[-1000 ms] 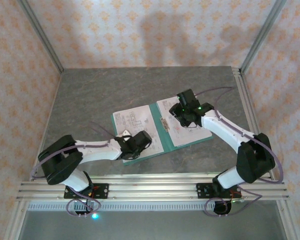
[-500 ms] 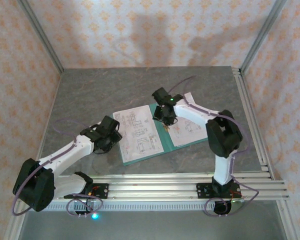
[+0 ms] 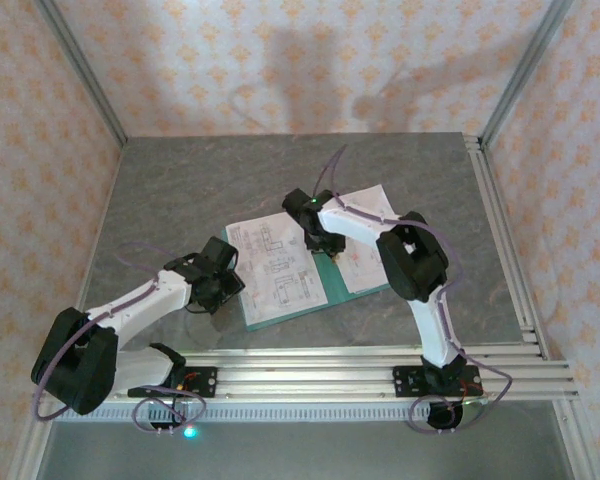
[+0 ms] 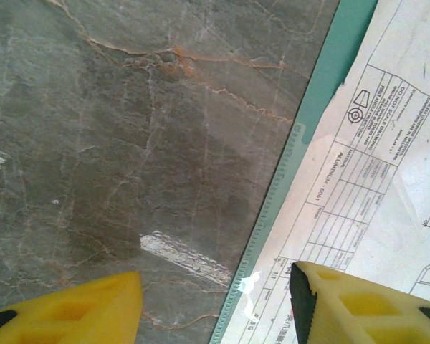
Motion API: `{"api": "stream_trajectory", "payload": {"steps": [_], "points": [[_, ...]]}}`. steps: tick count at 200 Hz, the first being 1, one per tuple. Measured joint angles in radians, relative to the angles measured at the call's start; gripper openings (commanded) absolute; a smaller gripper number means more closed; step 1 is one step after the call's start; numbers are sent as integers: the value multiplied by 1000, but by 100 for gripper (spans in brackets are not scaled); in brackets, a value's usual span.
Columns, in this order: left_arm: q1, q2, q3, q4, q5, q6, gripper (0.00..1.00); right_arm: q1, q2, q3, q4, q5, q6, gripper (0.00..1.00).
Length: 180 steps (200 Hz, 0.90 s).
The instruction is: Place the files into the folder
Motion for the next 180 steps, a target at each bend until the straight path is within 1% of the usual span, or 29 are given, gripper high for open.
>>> {"api": "stream_trajectory", "payload": {"steps": [32,57,114,138,158,180], "points": [[0,0,-2,0,1,1,58,0,16,29,-7,10,-11,33],[0,-9,-19,8,6,12,62,0,35,31,-6,11,-11,28],[0,-65,-96,146,128,19,64,-14,26,-4,24,3,-11,24],[1,-76,-95,160,138,30,65,-25,19,-21,47,-13,-10,23],[32,-79,-63,136,129,55,65,-31,12,-32,60,-23,-11,22],[110,-61,29,103,103,112,67,-35,5,-39,67,-33,-23,21]]}}
